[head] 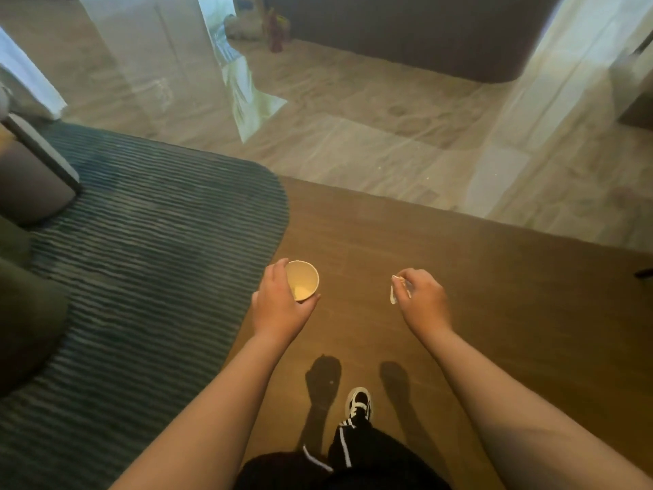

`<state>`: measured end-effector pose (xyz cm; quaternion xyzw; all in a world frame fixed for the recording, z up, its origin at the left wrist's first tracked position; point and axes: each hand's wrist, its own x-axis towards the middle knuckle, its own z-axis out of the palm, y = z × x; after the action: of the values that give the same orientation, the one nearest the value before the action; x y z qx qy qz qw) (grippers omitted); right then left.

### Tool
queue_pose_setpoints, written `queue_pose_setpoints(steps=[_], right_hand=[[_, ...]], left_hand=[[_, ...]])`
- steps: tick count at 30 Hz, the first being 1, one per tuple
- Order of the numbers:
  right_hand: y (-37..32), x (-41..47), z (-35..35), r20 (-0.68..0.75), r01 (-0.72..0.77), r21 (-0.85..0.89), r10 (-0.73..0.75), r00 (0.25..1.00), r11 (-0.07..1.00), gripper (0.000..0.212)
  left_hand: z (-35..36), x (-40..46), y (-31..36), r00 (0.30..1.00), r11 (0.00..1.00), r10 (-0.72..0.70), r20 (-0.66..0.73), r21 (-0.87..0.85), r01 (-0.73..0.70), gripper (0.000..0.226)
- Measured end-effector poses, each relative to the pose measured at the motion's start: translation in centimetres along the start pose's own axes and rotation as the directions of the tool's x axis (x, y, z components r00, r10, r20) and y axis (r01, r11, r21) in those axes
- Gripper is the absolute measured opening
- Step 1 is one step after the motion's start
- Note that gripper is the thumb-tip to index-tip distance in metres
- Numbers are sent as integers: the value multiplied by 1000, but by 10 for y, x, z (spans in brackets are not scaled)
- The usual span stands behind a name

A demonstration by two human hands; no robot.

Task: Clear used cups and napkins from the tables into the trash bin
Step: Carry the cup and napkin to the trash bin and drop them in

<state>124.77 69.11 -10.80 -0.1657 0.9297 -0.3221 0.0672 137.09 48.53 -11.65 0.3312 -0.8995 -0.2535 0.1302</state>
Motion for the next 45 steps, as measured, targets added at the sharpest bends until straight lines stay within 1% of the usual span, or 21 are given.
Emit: queue_pose_setpoints(steps=[4, 8, 12, 16, 21, 25, 28, 32, 39, 42, 45], right_hand=[[1, 93, -17, -4, 45, -39, -45, 999, 998, 21], [-1, 171, -14, 14, 69, -50, -68, 998, 996, 21], [-3, 250, -1, 49, 81, -57, -78, 996, 995, 20], [-16, 345, 21, 76, 123, -48, -119, 990, 991, 21], [-51, 488, 47, 128, 159, -68, -149, 980, 985, 20], [-95, 601, 55, 165, 206, -71, -192, 967, 976, 22], [-124, 672, 65, 154, 259, -77, -246, 957, 963, 23], [-153, 763, 87, 192, 293, -49, -279, 941, 955, 23], [-191, 949, 152, 304, 361, 26, -351, 886, 932, 23], [-214, 1042, 178, 330, 403, 85, -407, 852, 911, 18], [-246, 1128, 197, 379, 456, 104, -458, 804, 884, 17]], left_hand=[[19, 73, 37, 999, 1000, -30, -32, -4, 30, 85], [34, 140, 57, 998, 999, -51, -35, -4, 51, 84], [56, 210, 67, 997, 997, -67, -35, -30, 65, 83], [80, 302, 66, 994, 995, -98, -47, -41, 96, 83], [101, 438, 65, 984, 986, -159, -83, -65, 154, 83], [101, 542, 70, 974, 979, -201, -100, -61, 196, 84], [98, 613, 73, 970, 977, -210, -119, -70, 203, 84], [103, 702, 72, 963, 971, -230, -140, -95, 218, 82], [131, 871, 56, 913, 940, -342, -221, -92, 329, 82], [136, 952, 54, 865, 907, -421, -273, -115, 405, 81], [133, 1025, 58, 820, 877, -479, -312, -120, 466, 80]])
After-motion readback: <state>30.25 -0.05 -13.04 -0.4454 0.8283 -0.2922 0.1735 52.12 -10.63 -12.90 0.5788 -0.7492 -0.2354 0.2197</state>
